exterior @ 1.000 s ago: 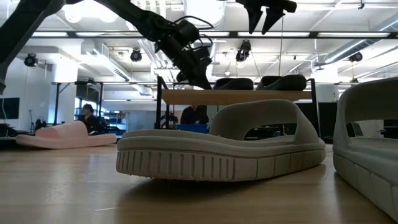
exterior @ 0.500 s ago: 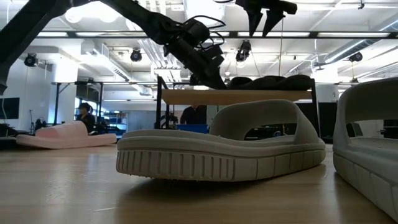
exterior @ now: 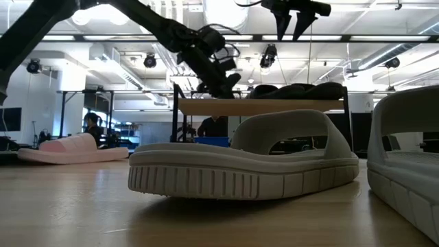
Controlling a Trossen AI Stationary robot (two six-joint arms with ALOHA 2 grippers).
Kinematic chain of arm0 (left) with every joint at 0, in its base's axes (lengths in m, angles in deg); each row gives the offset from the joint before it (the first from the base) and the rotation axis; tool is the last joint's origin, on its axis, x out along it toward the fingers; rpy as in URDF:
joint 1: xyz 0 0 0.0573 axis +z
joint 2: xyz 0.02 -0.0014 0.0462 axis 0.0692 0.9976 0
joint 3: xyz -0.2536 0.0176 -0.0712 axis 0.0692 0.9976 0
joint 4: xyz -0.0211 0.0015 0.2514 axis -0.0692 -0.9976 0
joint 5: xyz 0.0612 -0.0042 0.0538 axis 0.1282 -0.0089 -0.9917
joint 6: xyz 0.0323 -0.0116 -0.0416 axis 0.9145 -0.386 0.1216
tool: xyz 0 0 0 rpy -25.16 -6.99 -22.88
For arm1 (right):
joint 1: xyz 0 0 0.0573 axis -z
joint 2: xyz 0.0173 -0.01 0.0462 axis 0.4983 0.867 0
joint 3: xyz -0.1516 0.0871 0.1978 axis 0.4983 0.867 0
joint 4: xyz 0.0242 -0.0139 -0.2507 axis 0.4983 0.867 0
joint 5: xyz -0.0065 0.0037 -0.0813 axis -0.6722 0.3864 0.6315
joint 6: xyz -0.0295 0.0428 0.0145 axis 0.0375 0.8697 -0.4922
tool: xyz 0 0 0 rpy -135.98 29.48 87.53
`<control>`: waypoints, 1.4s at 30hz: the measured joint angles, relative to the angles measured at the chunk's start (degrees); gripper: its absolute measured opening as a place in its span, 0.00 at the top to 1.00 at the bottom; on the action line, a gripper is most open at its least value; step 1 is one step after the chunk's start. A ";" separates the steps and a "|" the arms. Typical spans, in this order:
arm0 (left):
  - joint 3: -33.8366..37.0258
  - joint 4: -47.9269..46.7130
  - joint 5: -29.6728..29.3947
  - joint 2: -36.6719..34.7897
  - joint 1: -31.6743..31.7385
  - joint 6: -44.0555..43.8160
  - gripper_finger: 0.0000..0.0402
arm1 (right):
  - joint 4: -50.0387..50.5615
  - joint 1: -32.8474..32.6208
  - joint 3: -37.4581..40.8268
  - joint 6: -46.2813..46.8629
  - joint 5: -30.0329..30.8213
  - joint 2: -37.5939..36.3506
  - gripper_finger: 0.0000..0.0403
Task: Pick and place slides into the shelf
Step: Put the left black slide on the shelf, then adjust the pair of black slides on the shelf
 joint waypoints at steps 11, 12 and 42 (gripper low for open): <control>-0.54 8.20 5.25 3.05 0.60 0.02 1.00 | -0.07 0.00 0.73 0.92 0.01 0.00 0.44; -0.75 8.14 5.65 3.38 0.61 0.02 1.00 | -0.04 0.00 0.89 1.12 -0.01 0.00 0.44; -3.98 6.95 12.63 3.01 1.19 1.48 1.00 | 7.92 5.73 17.00 10.40 -9.54 -1.01 0.48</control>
